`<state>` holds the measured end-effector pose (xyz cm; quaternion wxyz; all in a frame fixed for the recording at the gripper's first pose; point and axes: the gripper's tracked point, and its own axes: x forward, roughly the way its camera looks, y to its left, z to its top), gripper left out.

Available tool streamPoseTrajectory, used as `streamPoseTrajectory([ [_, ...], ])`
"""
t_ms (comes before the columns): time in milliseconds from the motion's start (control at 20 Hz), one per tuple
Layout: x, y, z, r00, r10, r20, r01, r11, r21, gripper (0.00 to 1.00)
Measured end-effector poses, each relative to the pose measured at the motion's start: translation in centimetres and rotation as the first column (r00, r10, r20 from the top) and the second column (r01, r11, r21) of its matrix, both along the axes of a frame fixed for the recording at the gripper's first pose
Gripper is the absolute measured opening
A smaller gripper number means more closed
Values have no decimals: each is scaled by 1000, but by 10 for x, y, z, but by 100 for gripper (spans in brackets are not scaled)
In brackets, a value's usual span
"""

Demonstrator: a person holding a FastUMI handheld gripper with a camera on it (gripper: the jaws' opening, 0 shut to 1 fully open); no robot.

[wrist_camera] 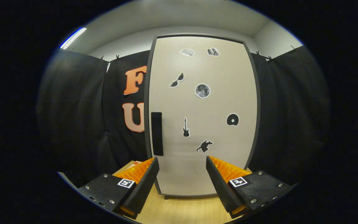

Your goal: Open the shoe cabinet door, grab the shoes and put them into the shoe cabinet, then close the shoe cabinet door.

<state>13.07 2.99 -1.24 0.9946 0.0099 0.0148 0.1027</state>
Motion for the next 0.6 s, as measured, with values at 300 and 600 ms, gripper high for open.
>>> streamPoseTrajectory([
  [300, -52, -42, -1, 999, -43, 26, 43, 999, 1, 95],
  [600, -93, -65, -2, 996, -80, 39, 81, 996, -29, 95],
])
